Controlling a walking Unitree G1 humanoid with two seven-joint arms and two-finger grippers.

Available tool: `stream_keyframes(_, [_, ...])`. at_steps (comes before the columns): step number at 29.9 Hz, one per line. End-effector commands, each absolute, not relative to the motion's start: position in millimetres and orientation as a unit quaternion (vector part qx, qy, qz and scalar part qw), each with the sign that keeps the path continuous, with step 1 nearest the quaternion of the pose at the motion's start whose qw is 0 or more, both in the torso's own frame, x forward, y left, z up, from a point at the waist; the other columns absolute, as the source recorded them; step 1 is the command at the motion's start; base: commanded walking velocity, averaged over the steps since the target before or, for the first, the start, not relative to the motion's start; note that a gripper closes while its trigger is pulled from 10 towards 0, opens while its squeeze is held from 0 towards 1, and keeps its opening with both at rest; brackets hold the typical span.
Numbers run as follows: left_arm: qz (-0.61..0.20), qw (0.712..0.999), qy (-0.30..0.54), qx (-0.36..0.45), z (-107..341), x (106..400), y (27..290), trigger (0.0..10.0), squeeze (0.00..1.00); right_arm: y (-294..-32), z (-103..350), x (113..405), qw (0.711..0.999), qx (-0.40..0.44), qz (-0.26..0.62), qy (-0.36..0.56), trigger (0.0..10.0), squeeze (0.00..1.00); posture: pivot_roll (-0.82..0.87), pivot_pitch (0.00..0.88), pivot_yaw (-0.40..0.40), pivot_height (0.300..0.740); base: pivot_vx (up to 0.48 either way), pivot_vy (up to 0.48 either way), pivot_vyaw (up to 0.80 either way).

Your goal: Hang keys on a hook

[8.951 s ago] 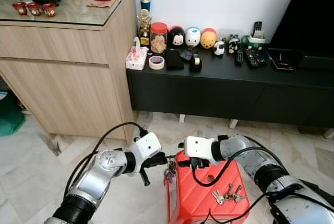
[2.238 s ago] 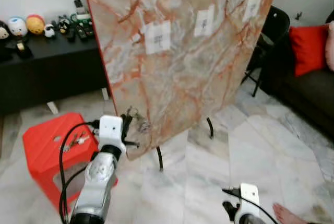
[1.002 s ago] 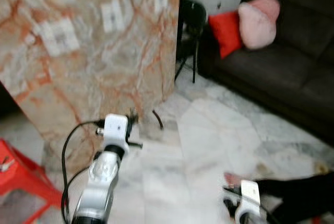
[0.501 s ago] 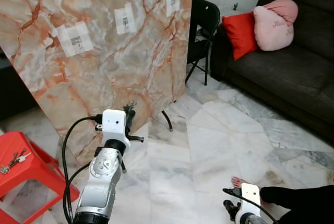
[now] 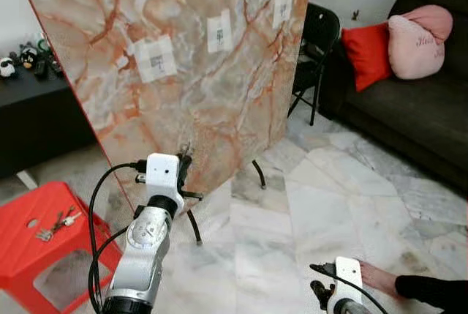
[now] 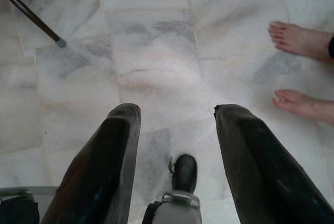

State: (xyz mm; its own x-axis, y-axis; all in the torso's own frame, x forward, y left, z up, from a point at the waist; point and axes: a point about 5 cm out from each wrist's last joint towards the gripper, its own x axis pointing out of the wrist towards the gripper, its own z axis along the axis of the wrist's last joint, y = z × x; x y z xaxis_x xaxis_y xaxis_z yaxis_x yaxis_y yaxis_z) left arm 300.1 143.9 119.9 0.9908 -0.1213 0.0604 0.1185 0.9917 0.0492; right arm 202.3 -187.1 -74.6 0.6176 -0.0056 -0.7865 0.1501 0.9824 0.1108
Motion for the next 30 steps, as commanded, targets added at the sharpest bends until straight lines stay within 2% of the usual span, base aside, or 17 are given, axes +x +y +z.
stream_keyframes(1, [-0.074, 0.996, -0.033, 0.028, 122.2, 302.1, 136.6, 10.0, 0.0, -191.7, -73.8, 202.8, 0.896, 0.082, -0.052, 0.434, 10.0, 0.0, 0.1, 0.0, -0.067, 0.74, 0.0, 0.0, 0.0])
stream_keyframes(11, [-0.074, 0.996, -0.038, 0.032, 120.9, 299.5, 138.3, 10.0, 0.0, -191.4, -73.4, 203.6, 0.896, 0.081, -0.051, 0.434, 10.0, 0.0, 0.1, 0.0, -0.071, 0.74, 0.0, 0.0, 0.0])
stream_keyframes(27, [-0.041, 0.994, -0.048, 0.089, 117.0, 297.2, 175.2, 10.0, 0.0, -191.7, -73.2, 204.0, 0.896, 0.08, -0.056, 0.433, 10.0, 0.0, 0.1, 0.0, -0.071, 0.74, 0.0, 0.0, 0.0])
stream_keyframes(30, [-0.052, 0.989, -0.051, 0.127, 111.6, 296.4, 183.2, 10.0, 0.0, -191.5, -72.9, 204.6, 0.896, 0.08, -0.054, 0.433, 10.0, 0.0, 0.1, 0.0, -0.075, 0.74, 0.0, 0.0, 0.0])
